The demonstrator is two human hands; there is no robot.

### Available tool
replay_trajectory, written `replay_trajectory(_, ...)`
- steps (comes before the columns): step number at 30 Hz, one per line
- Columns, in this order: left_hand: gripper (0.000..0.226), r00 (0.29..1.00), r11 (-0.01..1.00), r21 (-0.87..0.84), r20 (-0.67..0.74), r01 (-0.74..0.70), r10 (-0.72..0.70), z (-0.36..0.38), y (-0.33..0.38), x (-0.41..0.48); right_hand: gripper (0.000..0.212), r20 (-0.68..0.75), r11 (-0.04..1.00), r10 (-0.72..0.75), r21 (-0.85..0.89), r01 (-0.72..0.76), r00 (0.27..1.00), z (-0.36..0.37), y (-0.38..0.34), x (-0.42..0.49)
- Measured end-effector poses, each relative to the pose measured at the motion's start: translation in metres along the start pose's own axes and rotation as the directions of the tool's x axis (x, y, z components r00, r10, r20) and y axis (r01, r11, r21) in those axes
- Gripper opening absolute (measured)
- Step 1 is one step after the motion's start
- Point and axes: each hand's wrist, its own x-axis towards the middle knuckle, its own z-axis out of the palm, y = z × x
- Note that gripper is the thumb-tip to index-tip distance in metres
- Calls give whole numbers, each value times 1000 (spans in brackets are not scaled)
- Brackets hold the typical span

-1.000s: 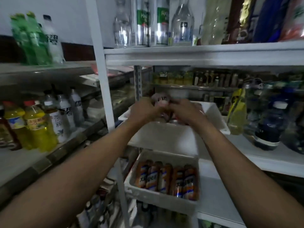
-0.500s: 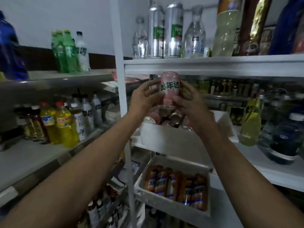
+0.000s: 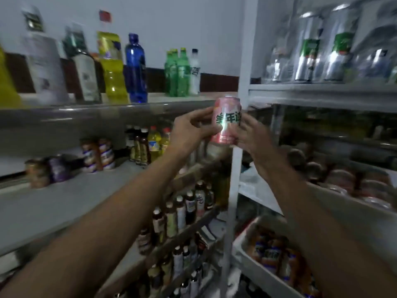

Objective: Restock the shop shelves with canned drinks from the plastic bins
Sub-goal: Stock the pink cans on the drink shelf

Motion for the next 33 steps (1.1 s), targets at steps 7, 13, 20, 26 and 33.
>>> replay_trajectory(7,56,978,985,164,-209,51,-16,-133,-6,-31,36,225,990,74,99,-98,972,125,37,8)
replay_trajectory(13,54,923,949,278,-383,147,-31,-245,4,-73,51,376,980,104,119,-159,921,249,72,12)
replay_trajectory(20,57,825,884,389,-565,258,7,-343,19,-122,44,555,968,92,146,-206,827,364,93,-1)
replay_trajectory(26,59,745,852,396,-667,343,11,-405,22,-166,47,682,947,150,110,-303,716,444,112,-21)
replay_trajectory(33,54,622,848,331,-783,415,1,-501,-9,-231,71,748,943,244,-35,-331,617,553,156,-66)
